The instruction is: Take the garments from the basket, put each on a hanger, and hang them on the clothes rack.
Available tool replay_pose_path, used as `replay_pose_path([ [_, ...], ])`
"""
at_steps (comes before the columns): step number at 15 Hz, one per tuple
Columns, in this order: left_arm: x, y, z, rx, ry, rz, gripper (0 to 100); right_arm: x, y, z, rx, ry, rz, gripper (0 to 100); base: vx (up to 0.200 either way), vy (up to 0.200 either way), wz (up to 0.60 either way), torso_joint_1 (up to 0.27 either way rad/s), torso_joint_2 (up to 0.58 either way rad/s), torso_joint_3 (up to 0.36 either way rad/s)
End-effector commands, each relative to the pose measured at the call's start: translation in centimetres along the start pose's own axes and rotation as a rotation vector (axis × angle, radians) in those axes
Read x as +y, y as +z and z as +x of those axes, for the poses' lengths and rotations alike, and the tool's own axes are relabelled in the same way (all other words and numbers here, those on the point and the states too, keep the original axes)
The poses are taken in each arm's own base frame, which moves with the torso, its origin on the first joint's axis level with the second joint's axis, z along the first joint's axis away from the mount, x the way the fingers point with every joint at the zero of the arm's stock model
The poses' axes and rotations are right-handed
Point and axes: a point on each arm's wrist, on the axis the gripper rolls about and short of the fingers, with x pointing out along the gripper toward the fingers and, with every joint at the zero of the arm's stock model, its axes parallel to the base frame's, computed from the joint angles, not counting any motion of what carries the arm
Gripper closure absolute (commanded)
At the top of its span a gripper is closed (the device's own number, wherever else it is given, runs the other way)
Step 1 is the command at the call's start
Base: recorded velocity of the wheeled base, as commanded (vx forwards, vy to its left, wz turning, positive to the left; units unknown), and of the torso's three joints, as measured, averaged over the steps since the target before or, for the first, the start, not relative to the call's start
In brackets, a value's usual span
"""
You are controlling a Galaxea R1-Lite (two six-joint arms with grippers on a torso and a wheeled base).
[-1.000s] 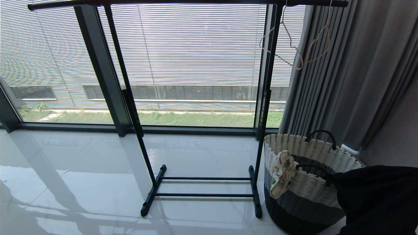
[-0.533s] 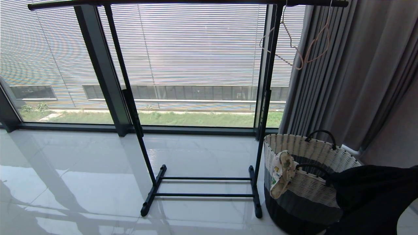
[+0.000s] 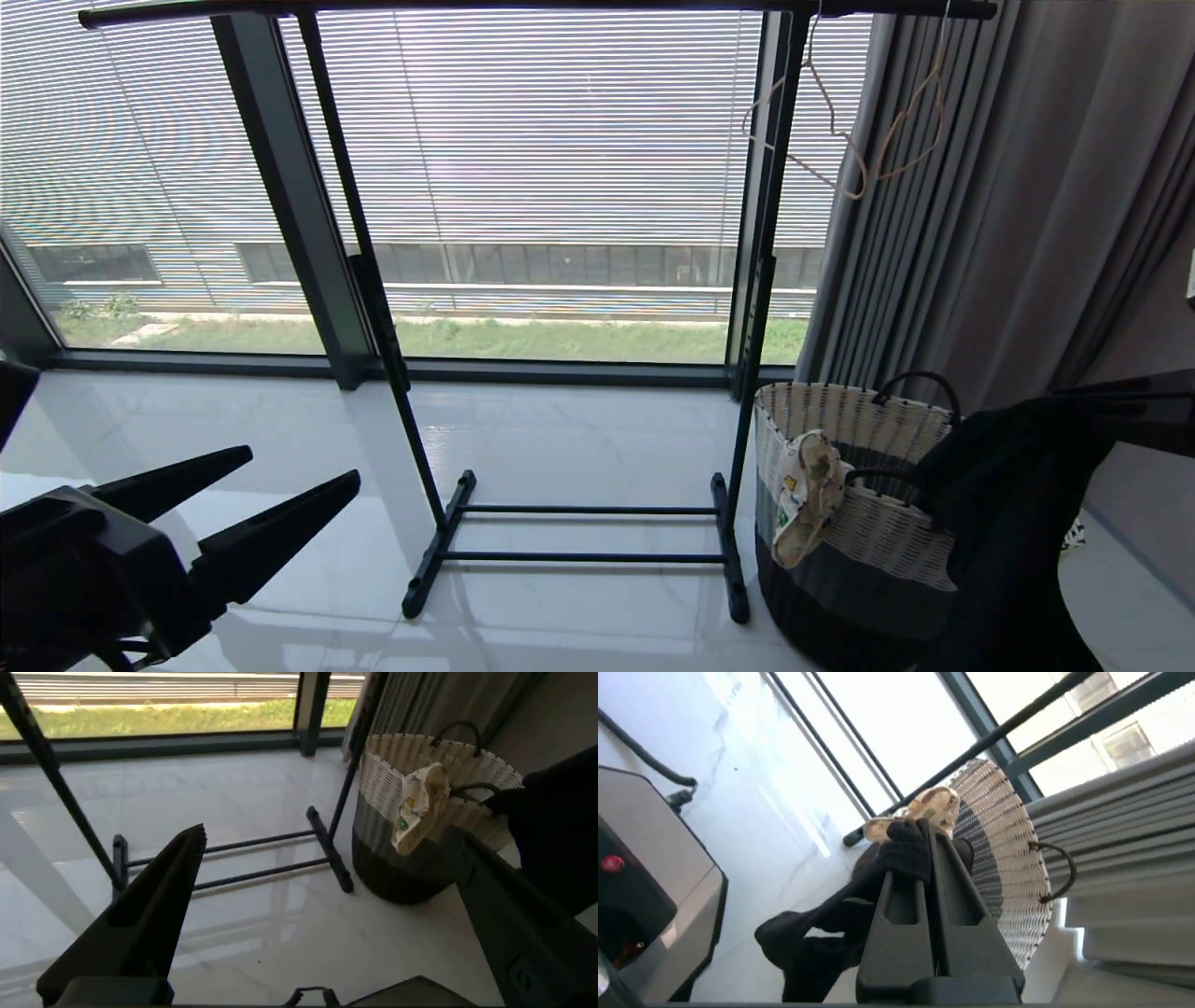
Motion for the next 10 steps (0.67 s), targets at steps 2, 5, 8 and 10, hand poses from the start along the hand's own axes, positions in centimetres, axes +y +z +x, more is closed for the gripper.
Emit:
replay_pose_path([
  [2, -5.4, -0.2, 7.6, 0.209, -0.246, 0.075, 0, 0.1, 1.6, 3.9, -0.034, 0.072, -0.014, 100, 0.000, 0.000, 0.00, 0.000, 0.00, 0.000],
  [5, -9.6, 0.3, 12.2, 0.263, -0.332, 0.044, 0, 0.6, 2.7, 5.6, -0.077, 0.108, 0.002, 100, 0.000, 0.000, 0.00, 0.000, 0.00, 0.000],
  [8, -12.8, 0.0, 14.6, 0.297, -0.394, 0.029, 0, 1.2, 3.5, 7.7, -0.106, 0.140, 0.016, 100, 0.000, 0.000, 0.00, 0.000, 0.00, 0.000],
  [10, -14.2, -1.2, 16.7, 0.342, -0.418, 0.039, 0, 1.9, 4.1, 9.8, -0.126, 0.170, 0.014, 100, 0.000, 0.000, 0.00, 0.000, 0.00, 0.000],
])
